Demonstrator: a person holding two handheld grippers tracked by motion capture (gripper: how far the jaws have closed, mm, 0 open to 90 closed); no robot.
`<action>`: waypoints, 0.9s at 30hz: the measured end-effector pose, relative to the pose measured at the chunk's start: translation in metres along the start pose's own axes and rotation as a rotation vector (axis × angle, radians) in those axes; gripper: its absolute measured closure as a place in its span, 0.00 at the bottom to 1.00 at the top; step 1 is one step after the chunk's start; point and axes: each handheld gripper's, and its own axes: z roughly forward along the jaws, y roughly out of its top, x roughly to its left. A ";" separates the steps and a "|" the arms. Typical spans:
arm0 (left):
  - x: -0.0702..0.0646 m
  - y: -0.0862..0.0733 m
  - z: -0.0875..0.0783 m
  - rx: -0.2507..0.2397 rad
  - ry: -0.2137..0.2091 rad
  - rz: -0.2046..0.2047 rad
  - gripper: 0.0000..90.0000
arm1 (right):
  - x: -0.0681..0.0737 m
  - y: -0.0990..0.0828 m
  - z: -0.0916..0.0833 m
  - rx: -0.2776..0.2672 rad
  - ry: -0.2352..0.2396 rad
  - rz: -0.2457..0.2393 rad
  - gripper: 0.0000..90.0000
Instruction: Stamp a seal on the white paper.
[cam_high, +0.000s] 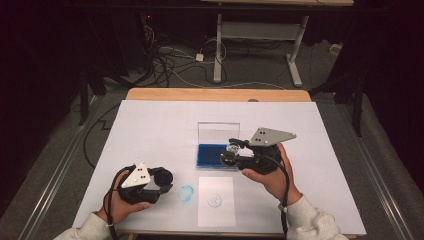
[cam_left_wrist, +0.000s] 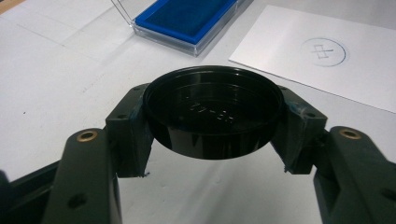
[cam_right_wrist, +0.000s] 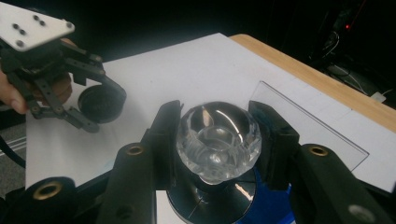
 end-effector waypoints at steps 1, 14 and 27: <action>0.000 0.000 0.000 -0.001 0.000 0.001 0.41 | 0.002 0.001 -0.002 -0.001 0.004 -0.006 0.63; -0.003 0.003 0.000 0.025 0.007 0.032 0.41 | 0.016 0.000 -0.013 -0.014 0.031 -0.026 0.63; -0.002 -0.001 -0.002 0.036 0.021 0.022 0.41 | 0.033 -0.016 0.001 0.021 0.075 -0.046 0.63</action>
